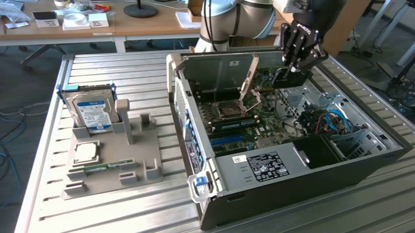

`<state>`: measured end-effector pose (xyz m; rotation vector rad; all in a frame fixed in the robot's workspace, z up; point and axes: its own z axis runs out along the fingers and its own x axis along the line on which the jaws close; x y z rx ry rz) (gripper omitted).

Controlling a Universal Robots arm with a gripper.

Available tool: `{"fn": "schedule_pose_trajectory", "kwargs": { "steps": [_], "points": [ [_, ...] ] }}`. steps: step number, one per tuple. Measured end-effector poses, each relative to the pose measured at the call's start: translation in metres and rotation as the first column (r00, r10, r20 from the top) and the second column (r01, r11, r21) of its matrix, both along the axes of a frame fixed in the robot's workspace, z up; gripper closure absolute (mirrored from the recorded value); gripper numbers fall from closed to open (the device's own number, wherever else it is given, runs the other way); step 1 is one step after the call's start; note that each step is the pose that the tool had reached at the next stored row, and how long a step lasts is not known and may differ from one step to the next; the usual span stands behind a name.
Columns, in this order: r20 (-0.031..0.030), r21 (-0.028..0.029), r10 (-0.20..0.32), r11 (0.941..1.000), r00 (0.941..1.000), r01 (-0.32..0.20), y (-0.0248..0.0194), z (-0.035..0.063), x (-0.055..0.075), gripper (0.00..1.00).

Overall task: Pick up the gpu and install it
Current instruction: 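Insert the gpu into the slot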

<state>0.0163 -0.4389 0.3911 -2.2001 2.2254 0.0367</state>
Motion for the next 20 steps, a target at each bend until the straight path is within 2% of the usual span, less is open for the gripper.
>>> {"fn": "schedule_pose_trajectory", "kwargs": {
  "steps": [11,20],
  "points": [
    [0.0001,0.0003,0.0,1.0,1.0,0.0,0.0,-0.0021,-0.0001,0.73],
    [0.0,-0.0002,0.0,1.0,1.0,0.0,0.0,-0.0101,-0.0011,0.73]
  ]
}}
